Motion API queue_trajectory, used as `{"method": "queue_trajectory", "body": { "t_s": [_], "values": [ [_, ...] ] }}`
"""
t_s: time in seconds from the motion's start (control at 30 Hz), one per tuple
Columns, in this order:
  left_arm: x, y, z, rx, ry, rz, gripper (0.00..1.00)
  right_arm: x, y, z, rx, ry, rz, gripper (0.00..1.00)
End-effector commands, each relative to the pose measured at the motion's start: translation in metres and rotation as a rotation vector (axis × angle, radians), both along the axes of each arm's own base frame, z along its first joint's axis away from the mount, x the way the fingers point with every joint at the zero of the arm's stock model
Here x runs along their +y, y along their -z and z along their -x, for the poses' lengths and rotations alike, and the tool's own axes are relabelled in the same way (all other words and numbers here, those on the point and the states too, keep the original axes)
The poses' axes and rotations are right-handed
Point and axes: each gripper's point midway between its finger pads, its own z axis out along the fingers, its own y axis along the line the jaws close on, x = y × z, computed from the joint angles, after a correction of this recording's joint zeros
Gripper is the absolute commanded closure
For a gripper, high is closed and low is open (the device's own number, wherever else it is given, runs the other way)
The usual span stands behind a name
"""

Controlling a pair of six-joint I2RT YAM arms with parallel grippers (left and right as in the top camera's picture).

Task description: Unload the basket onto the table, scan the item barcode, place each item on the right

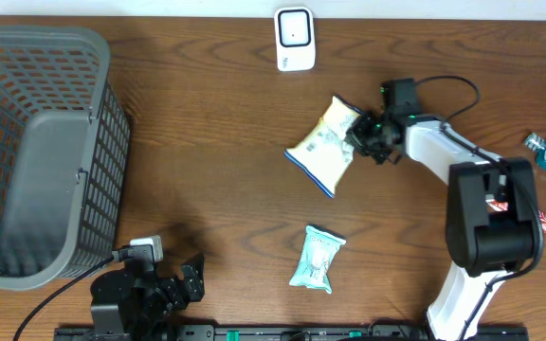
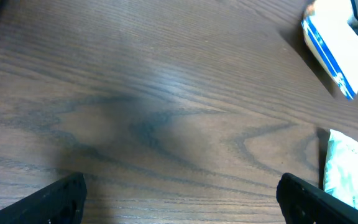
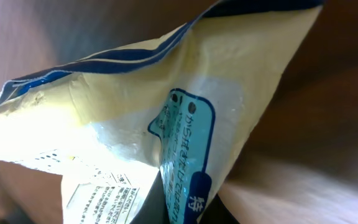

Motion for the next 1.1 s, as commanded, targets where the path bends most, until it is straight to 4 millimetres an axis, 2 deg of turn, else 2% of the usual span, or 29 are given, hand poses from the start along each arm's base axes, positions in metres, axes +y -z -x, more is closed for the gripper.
{"method": "queue_trajectory", "body": {
  "t_s": [0.0, 0.1, 0.2, 0.33, 0.37, 0.4, 0.57, 0.73, 0.83, 1.07],
  "values": [
    [-0.002, 0.003, 0.002, 0.015, 0.003, 0.015, 0.02, -0.009, -0.055, 0.008, -0.156, -0.166, -0.035, 0.99],
    [-0.002, 0.003, 0.002, 0.015, 0.003, 0.015, 0.02, -0.016, -0.121, 0.012, -0.332, -0.232, 0.003, 0.99],
    [-0.002, 0.003, 0.002, 0.015, 0.003, 0.015, 0.02, -0.016, -0.184, 0.028, -0.486, -0.267, 0.038, 0.99],
    [-0.002, 0.003, 0.002, 0.015, 0.003, 0.015, 0.02, -0.015, -0.253, 0.053, -0.67, -0.269, 0.092, 0.98],
    [-0.002, 0.003, 0.002, 0.015, 0.003, 0.015, 0.02, -0.013, -0.282, 0.067, -0.751, -0.273, 0.091, 0.99],
    [-0.002, 0.003, 0.002, 0.015, 0.003, 0.015, 0.02, -0.012, -0.294, 0.075, -0.781, -0.267, 0.083, 0.99],
    [-0.002, 0.003, 0.002, 0.015, 0.003, 0.015, 0.02, -0.001, -0.328, 0.11, -0.843, -0.283, -0.02, 0.99],
    [-0.002, 0.003, 0.002, 0.015, 0.002, 0.015, 0.02, 0.012, -0.337, 0.137, -0.82, -0.335, -0.131, 0.99],
    [-0.002, 0.003, 0.002, 0.015, 0.002, 0.015, 0.02, 0.018, -0.338, 0.146, -0.808, -0.366, -0.174, 0.99],
    [-0.002, 0.003, 0.002, 0.015, 0.002, 0.015, 0.02, 0.019, -0.337, 0.147, -0.784, -0.347, -0.198, 0.99]
  ]
}}
